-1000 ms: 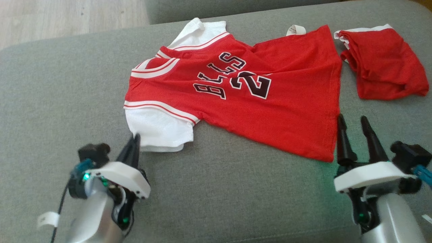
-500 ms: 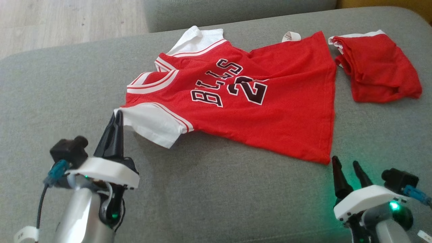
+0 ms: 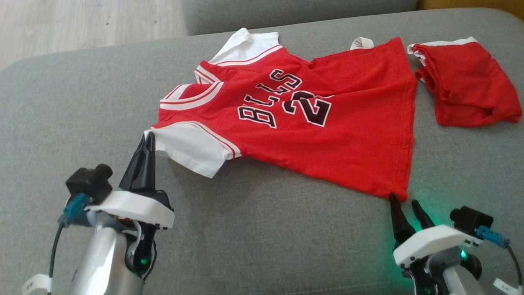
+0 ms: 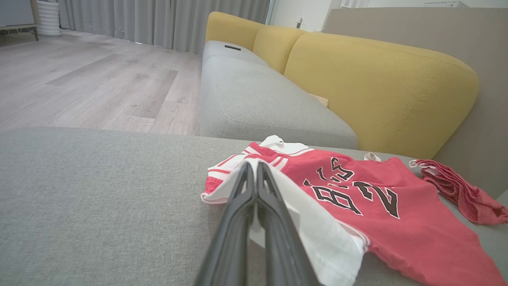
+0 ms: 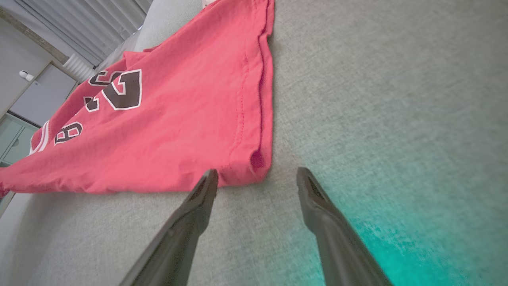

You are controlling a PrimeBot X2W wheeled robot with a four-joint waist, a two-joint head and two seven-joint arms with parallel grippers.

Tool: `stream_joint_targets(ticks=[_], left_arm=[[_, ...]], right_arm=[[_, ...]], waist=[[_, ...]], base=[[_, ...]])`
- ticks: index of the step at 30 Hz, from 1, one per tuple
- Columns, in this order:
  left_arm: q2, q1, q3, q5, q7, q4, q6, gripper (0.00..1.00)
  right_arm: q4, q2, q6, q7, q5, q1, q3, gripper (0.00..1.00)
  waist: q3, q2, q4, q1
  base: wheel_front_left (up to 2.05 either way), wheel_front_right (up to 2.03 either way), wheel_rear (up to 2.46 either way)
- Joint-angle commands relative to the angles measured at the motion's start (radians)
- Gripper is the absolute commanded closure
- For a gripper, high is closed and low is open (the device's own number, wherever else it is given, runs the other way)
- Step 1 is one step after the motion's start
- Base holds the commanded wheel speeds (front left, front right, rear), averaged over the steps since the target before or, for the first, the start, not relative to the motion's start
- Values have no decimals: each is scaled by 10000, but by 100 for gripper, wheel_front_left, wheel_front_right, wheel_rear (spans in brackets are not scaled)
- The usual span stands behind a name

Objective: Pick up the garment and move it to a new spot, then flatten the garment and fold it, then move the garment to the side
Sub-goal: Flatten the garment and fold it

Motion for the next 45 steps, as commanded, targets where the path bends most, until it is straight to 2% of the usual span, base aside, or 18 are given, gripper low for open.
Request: stream_joint_targets(ticks=[1,15,16,17,18,19,25,30,33,34,38,45], left_arm=[[141,-313,246,78,-123,-296,-51,100],[159,-477,29,21,-124,-279,-61,100],[165,-497,19,13,-124,-267,-61,100],[176,-514,16,4,-124,-251,-61,100],[188,-527,27,-6,-124,-234,-62,100],[199,-537,51,-12,-124,-221,-62,100],[188,-477,276,-342,-124,-295,-62,100],[255,-618,382,-988,-124,-667,-62,100],[324,-909,542,-1703,-124,-1047,-63,100],[324,-909,542,-1703,-124,-1047,-63,100],[379,-1491,623,-2946,-115,-1550,-63,100],[693,-2559,1008,-3705,-105,-2764,-44,100]], right_arm=[[-144,-51,-9,-116,88,-431,307,0],[1127,-51,-9,-442,717,-1277,705,0],[1214,-51,-9,-441,753,-1333,793,6],[1279,-51,-9,-460,798,-1379,875,41],[1328,-51,-9,-505,817,-1422,943,94],[1338,-51,-9,-572,824,-1462,1017,100],[954,-51,-9,-1038,606,-1672,1154,100],[-283,-153,-9,-964,27,-2062,979,100],[-1396,-505,-9,-623,-273,-2455,938,100],[-1396,-505,-9,-623,-273,-2455,938,100],[-2923,-1092,-9,41,-348,-3197,925,100],[-4752,-1884,-9,1163,-487,-4403,1106,100]], waist=[[27,-1,43,0],[303,-1,270,0],[315,-1,278,0],[321,-1,282,0],[322,-1,282,0],[316,-1,277,0],[54,-1,165,0],[-270,-1,47,0],[-505,-1,-14,0],[-505,-1,-14,0],[-817,-1,-39,0],[-1331,-1,9,0]], base=[[0,0,0],[0,0,0],[0,0,0],[0,0,0],[0,0,0],[0,0,0],[0,0,0],[0,0,0],[0,0,0],[0,0,0],[0,0,0],[0,0,0]])
